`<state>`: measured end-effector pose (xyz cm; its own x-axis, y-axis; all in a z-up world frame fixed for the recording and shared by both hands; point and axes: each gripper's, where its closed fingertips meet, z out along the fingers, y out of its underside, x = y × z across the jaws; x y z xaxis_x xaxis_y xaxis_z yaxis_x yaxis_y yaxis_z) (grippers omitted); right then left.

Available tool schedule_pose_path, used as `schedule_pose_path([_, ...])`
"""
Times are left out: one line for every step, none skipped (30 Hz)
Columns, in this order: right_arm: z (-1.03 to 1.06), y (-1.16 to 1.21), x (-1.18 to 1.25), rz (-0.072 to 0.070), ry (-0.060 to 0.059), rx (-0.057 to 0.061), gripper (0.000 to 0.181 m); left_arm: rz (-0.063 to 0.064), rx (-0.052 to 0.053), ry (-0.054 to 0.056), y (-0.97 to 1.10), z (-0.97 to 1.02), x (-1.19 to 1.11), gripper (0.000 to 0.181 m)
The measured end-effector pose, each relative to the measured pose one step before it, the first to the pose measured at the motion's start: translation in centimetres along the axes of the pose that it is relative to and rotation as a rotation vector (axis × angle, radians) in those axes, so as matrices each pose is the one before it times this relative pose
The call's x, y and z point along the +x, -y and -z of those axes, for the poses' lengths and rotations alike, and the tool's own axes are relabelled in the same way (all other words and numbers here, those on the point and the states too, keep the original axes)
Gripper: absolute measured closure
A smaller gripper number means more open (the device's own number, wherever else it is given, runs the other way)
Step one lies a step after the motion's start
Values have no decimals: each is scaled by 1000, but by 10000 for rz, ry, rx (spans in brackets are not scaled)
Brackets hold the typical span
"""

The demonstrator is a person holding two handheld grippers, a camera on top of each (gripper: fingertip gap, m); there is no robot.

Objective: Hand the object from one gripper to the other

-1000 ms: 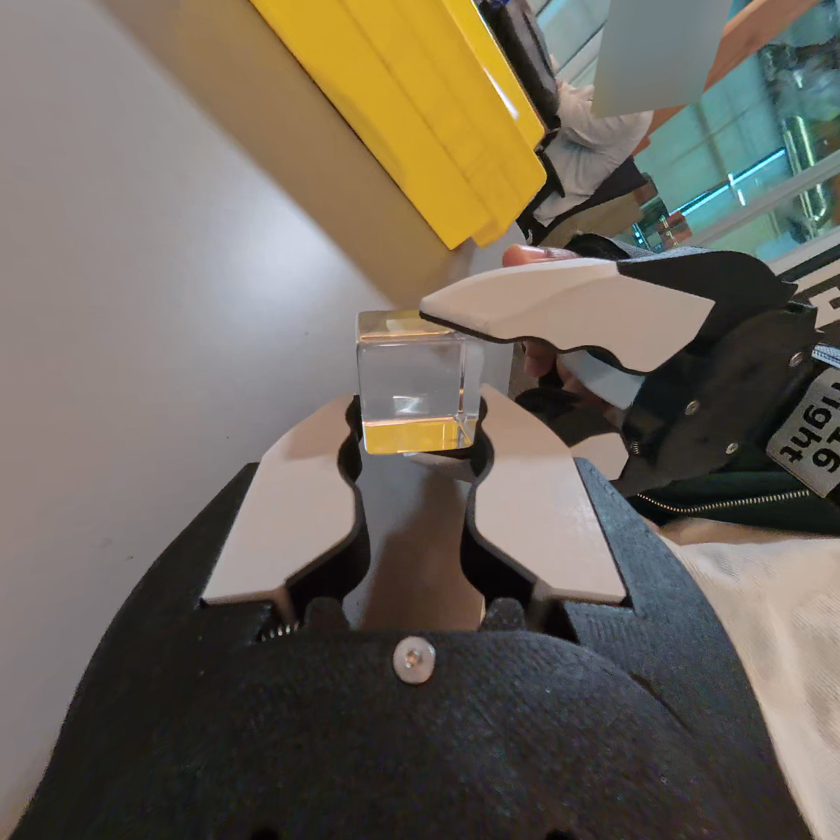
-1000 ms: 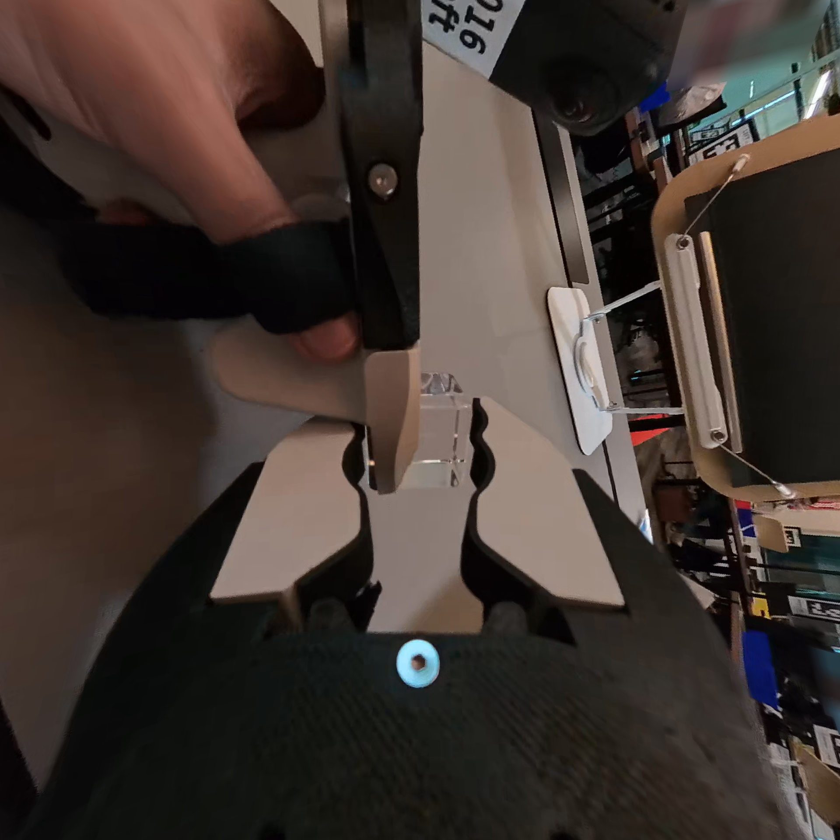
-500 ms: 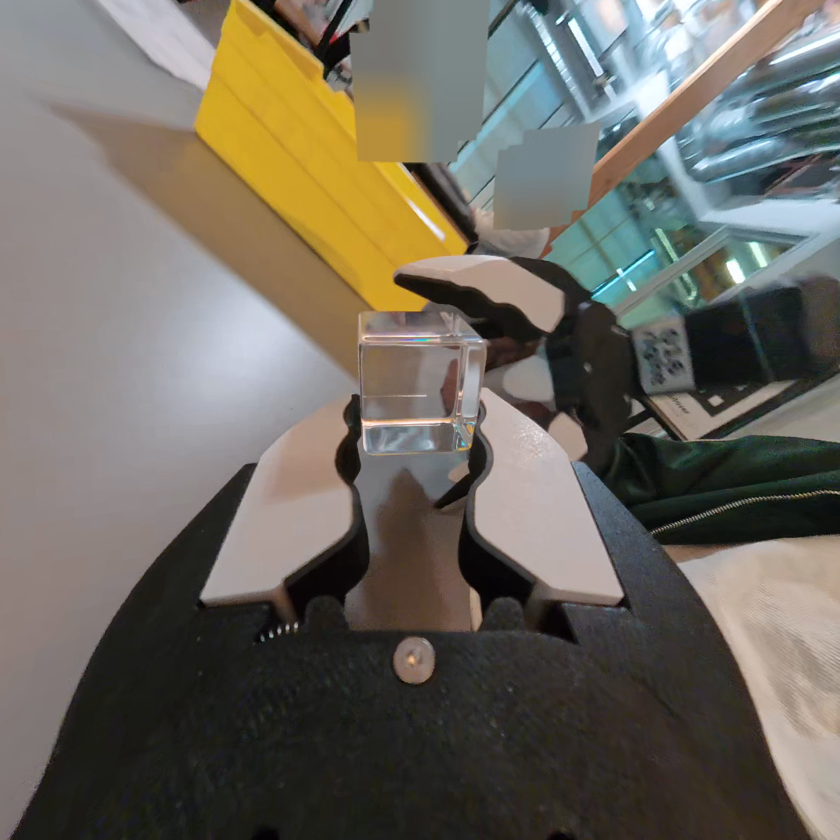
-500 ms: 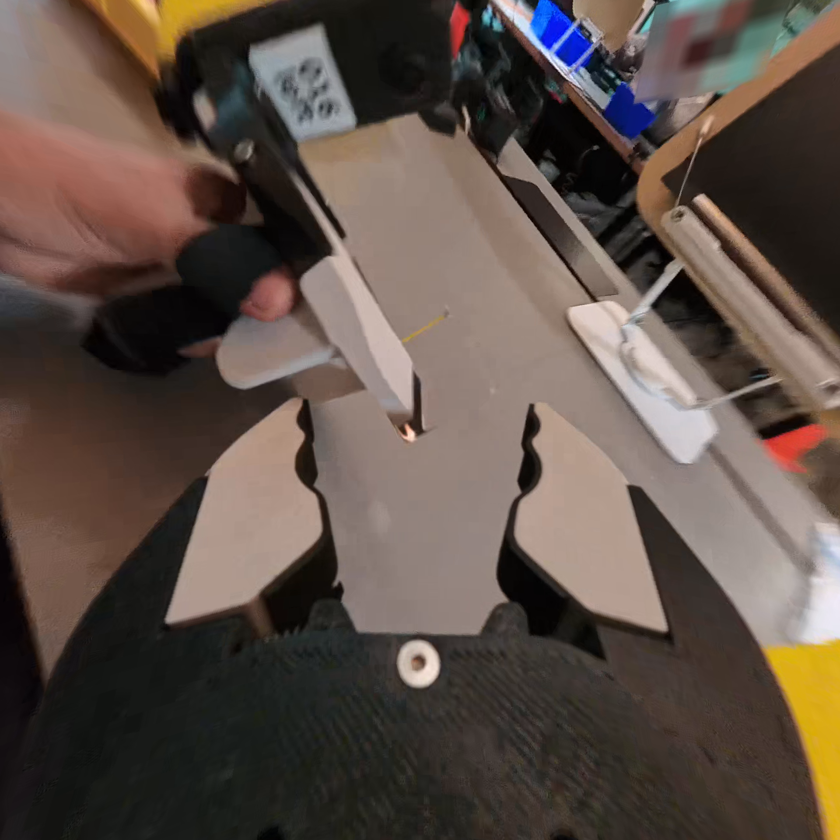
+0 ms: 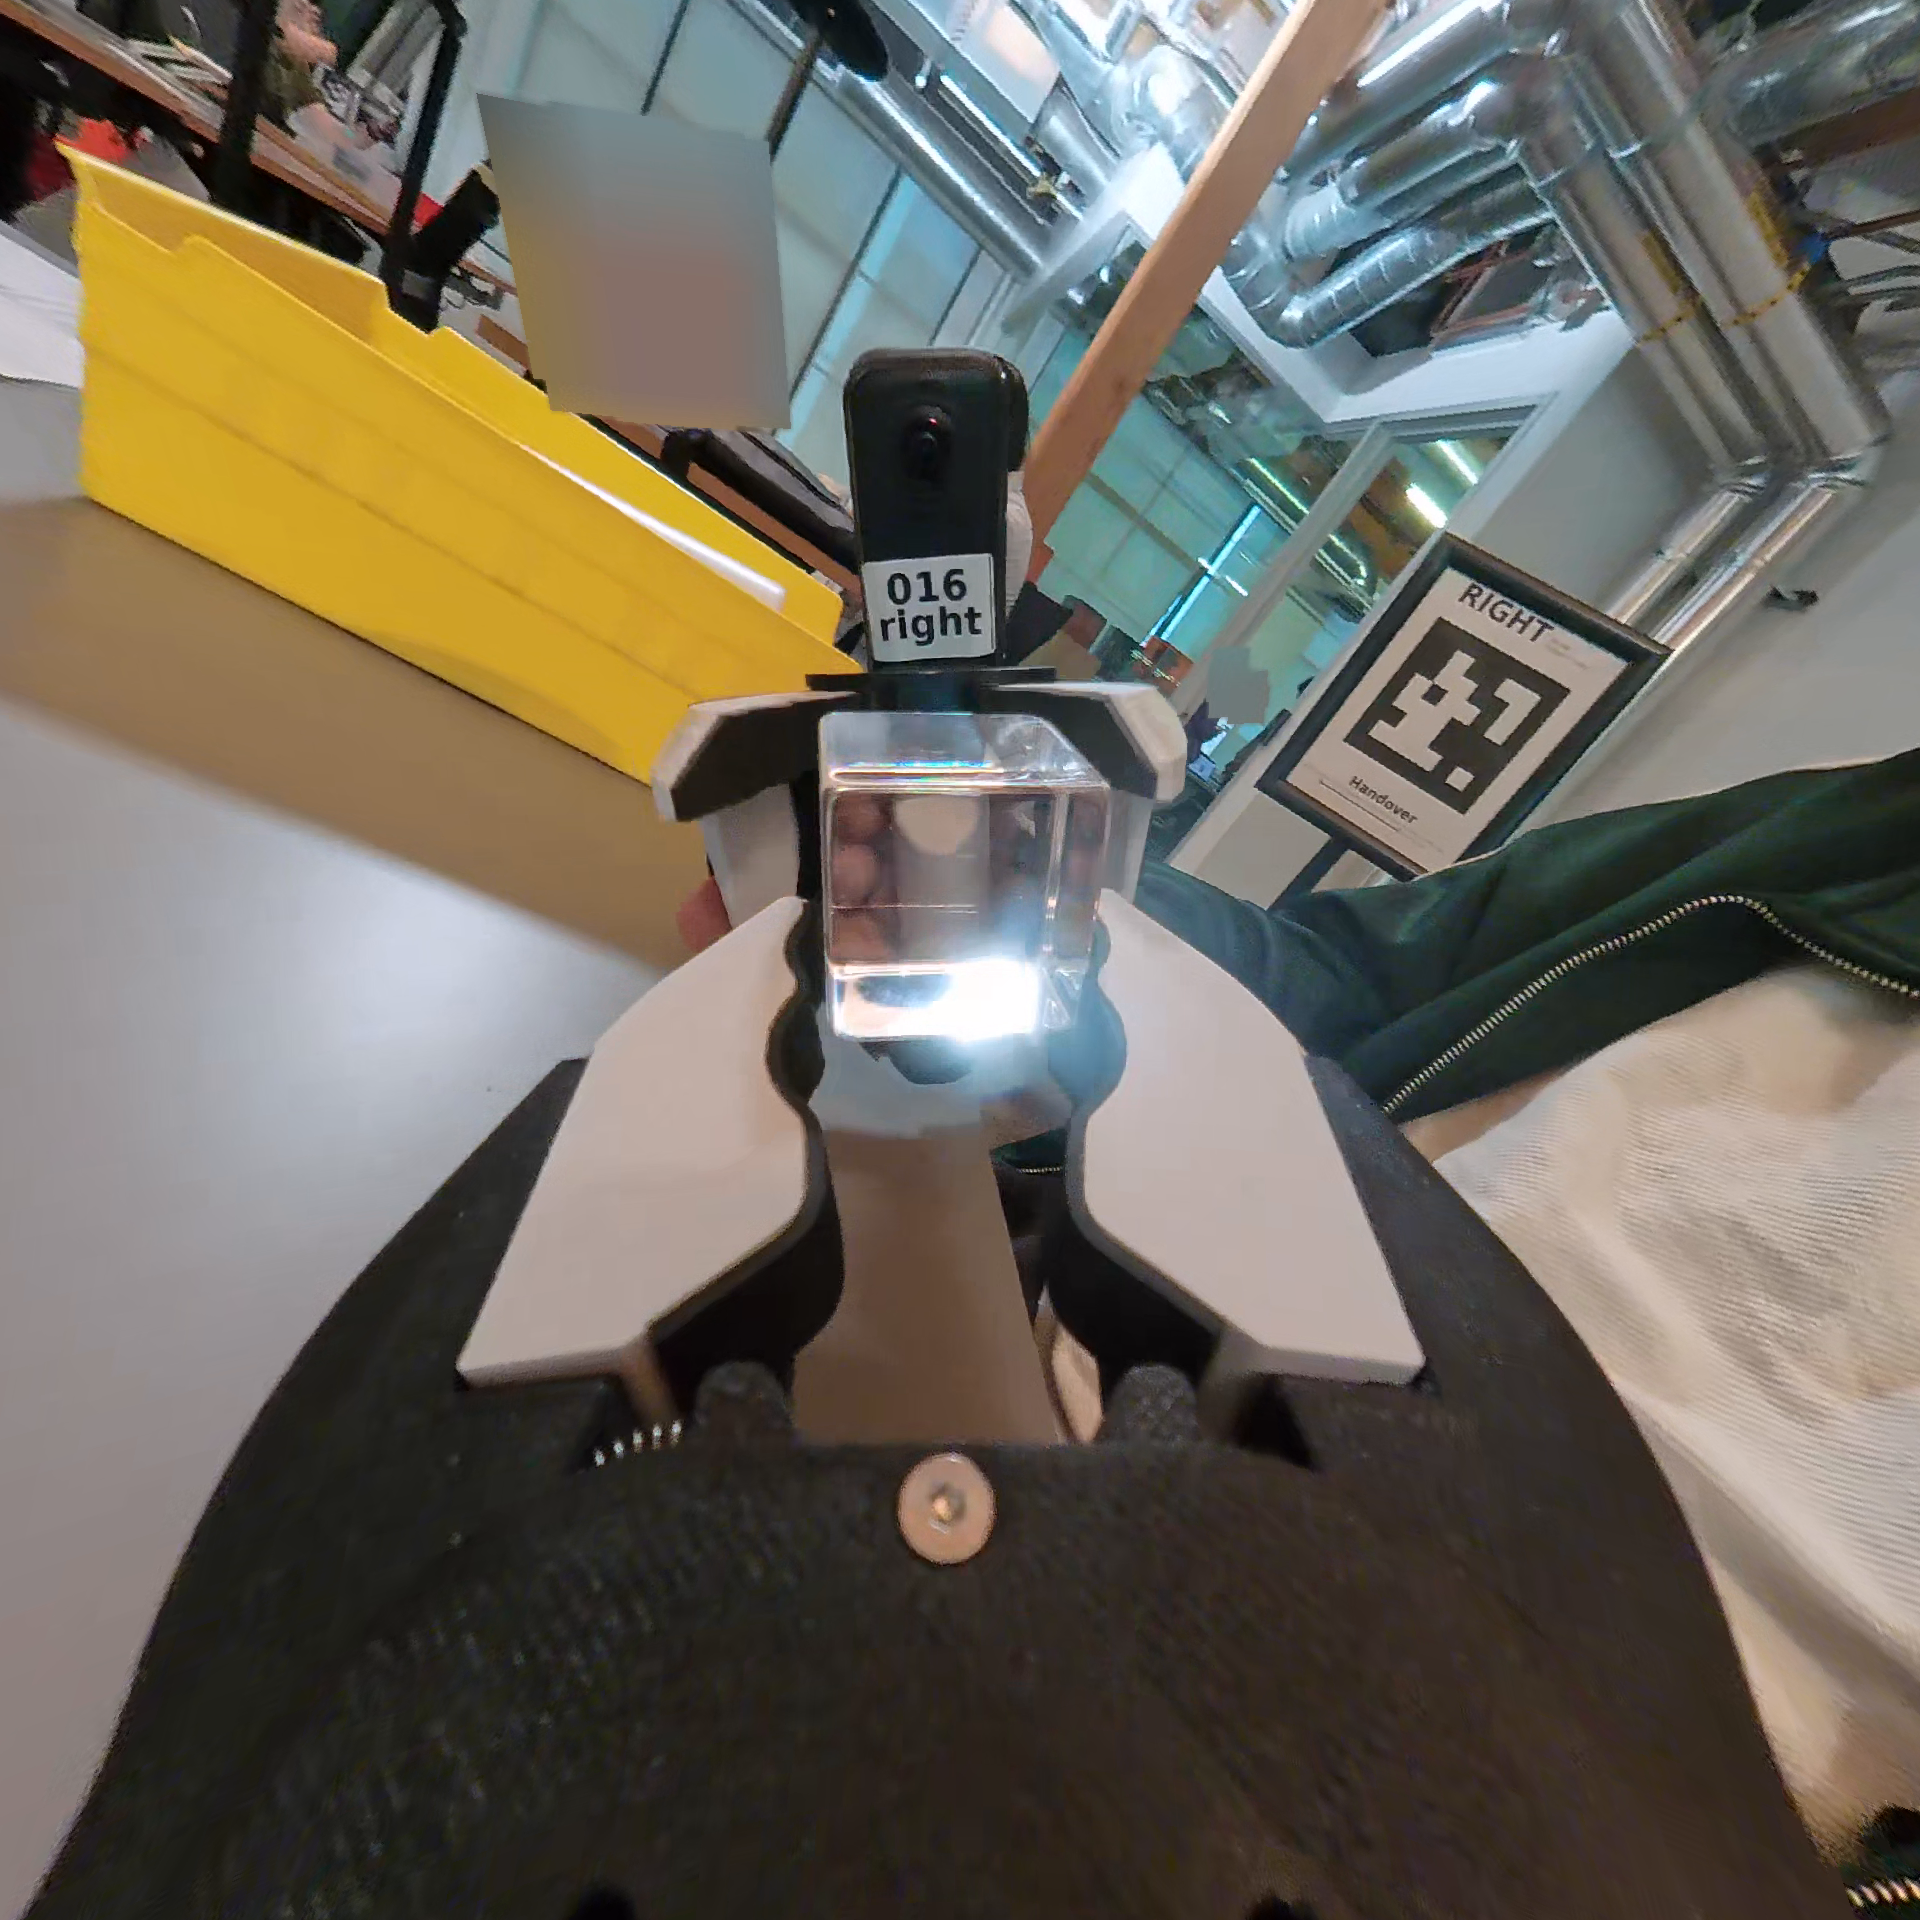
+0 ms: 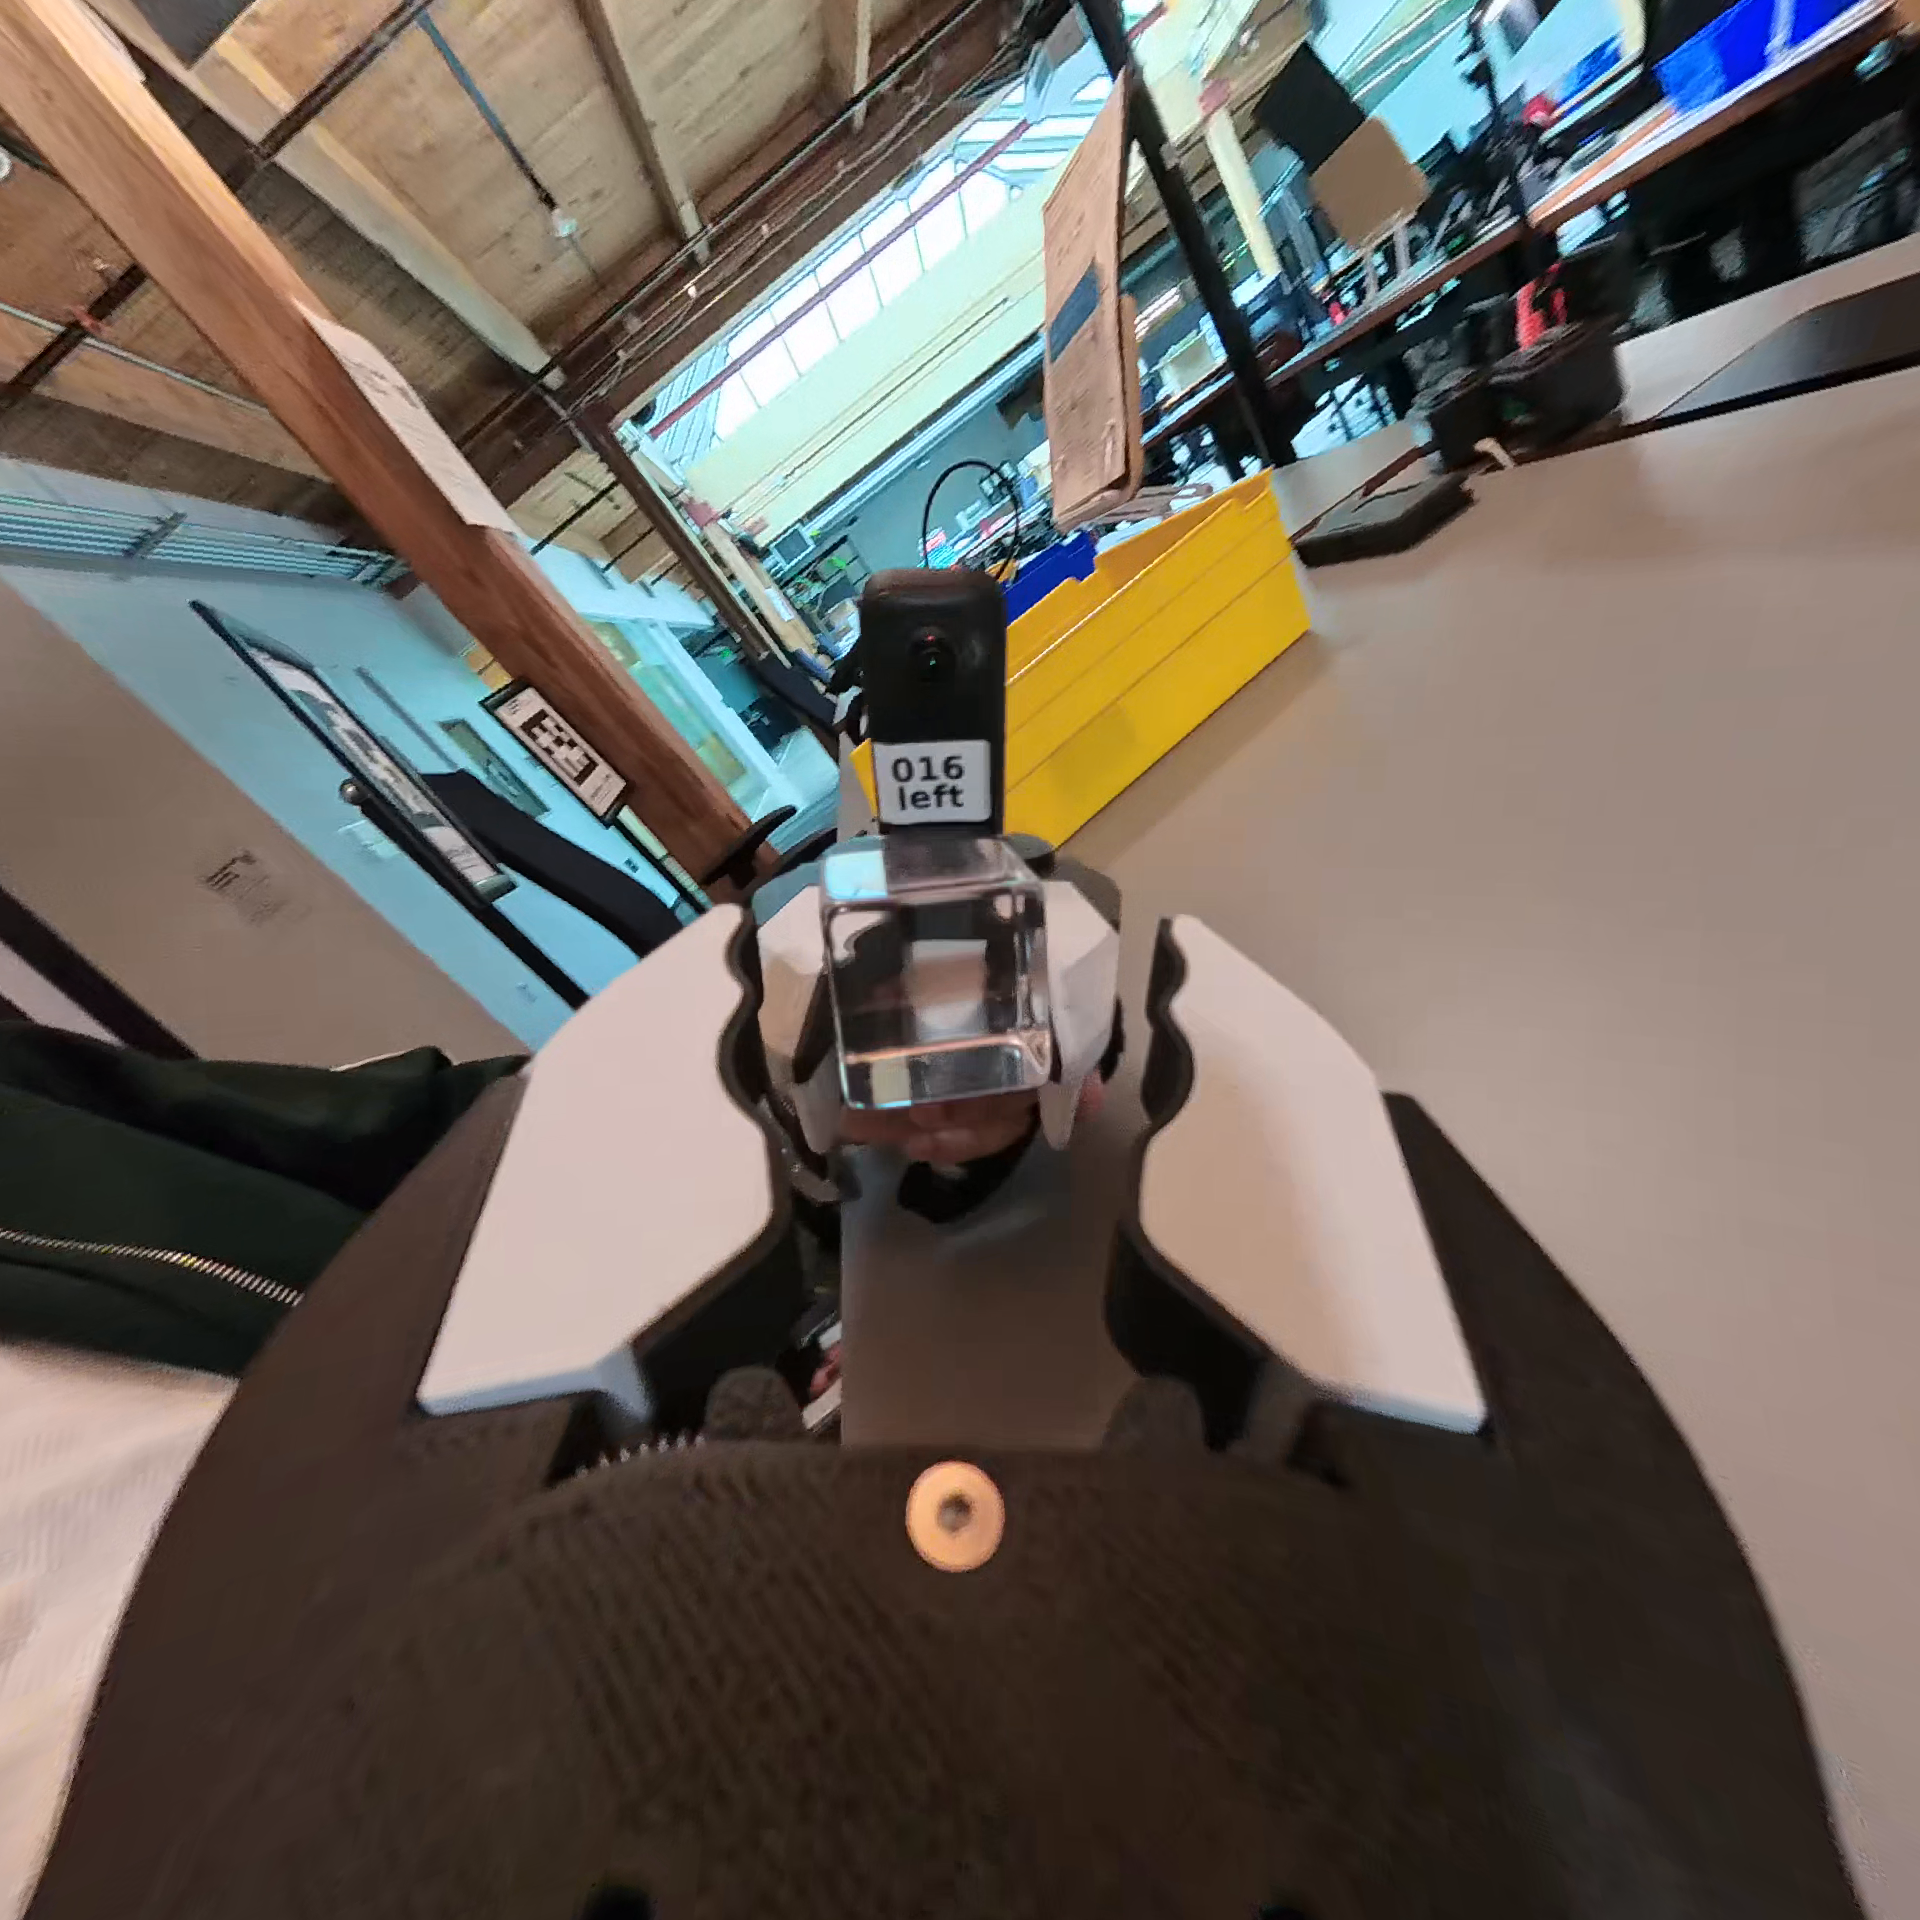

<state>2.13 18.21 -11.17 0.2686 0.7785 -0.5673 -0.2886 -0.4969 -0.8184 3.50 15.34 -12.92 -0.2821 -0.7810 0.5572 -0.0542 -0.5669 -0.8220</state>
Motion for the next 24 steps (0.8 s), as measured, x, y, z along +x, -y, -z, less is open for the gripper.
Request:
schedule_pose_path([-189, -260, -212, -26, 115, -98, 112, 42, -31, -108, -101, -83, 130, 135])
schedule_pose_path([-172, -228, -220, -43, 137, -76, 115, 50, -32, -67, -78, -92, 81, 135])
schedule_pose_path([-147, -209, -162, -74, 120, -84, 118, 35, -28, -67, -72, -80, 88, 135])
schedule_pose_path([-105, -177, -140, -40, 102, -86, 122, 19, -25, -78, -56, -87, 110, 135])
schedule_pose_path([-55, -128, -123, 5, 94, -68, 125, 35, -27, -30, -59, -77, 61, 135])
schedule_pose_path([-16, -88, -52, 27, 39, -52, 128, 65, -65, -40, -116, -91, 60, 135])
schedule_pose_path([15, -19, -102, 59, 62, -18, 131, 59, -58, -60, -117, -72, 68, 135])
schedule_pose_path([19, 1, -17, 49, 2, 6, 134, 58, 36, -40, 20, -41, 40, 135])
schedule_pose_path([5, 18, 6, 19, -17, -7, 137, 40, 22, -28, 11, -23, 20, 135])
schedule_pose_path([5, 5, -27, 14, -1, -22, 137, 11, 17, -30, 21, -17, 30, 135])
schedule_pose_path([-8, 2, -31, 24, -10, -29, 137, -1, 6, -23, 10, -9, 42, 135])
schedule_pose_path([-16, -3, -36, -17, -12, -43, 137, 21, 18, -32, 14, 7, 58, 135])
schedule_pose_path([-14, 28, -31, 7, -22, -26, 137, 28, 43, -35, 44, -5, 54, 135])
schedule_pose_path([-19, 34, -24, 37, -37, 4, 137, 33, 67, -38, 63, -3, 32, 135])
schedule_pose_path([-14, 37, -3, 22, -44, 4, 137, 27, 86, -42, 57, -4, 26, 135])
schedule_pose_path([-8, 27, 19, 35, -60, -1, 137, -10, 115, -36, 80, 2, 4, 135])
schedule_pose_path([2, 39, 17, 61, -65, 12, 137, -14, 140, -25, 106, 1, 1, 135])
schedule_pose_path([22, 158, -74, 66, -9, 64, 137, 0, 115, -5, 77, -9, -25, 132])
schedule_pose_path([110, 325, -134, 1, 44, 163, 137, -10, 150, 99, 135, -16, -179, 122])
schedule_pose_path([197, 432, -80, -62, 42, 219, 137, -53, 145, 126, 154, 11, -217, 111])
schedule_pose_path([260, 423, 15, -95, 22, 226, 137, -79, 73, 126, 95, 63, -181, 109])
schedule_pose_path([292, 362, 150, -123, -6, 191, 137, -83, 36, 109, 93, 86, -154, 108])
schedule_pose_path([285, 263, 246, -124, -35, 129, 138, -43, 45, 87, 105, 85, -149, 106])
schedule_pose_path([254, 199, 308, -92, -64, 81, 138, 9, 58, 50, 101, 102, -114, 106])
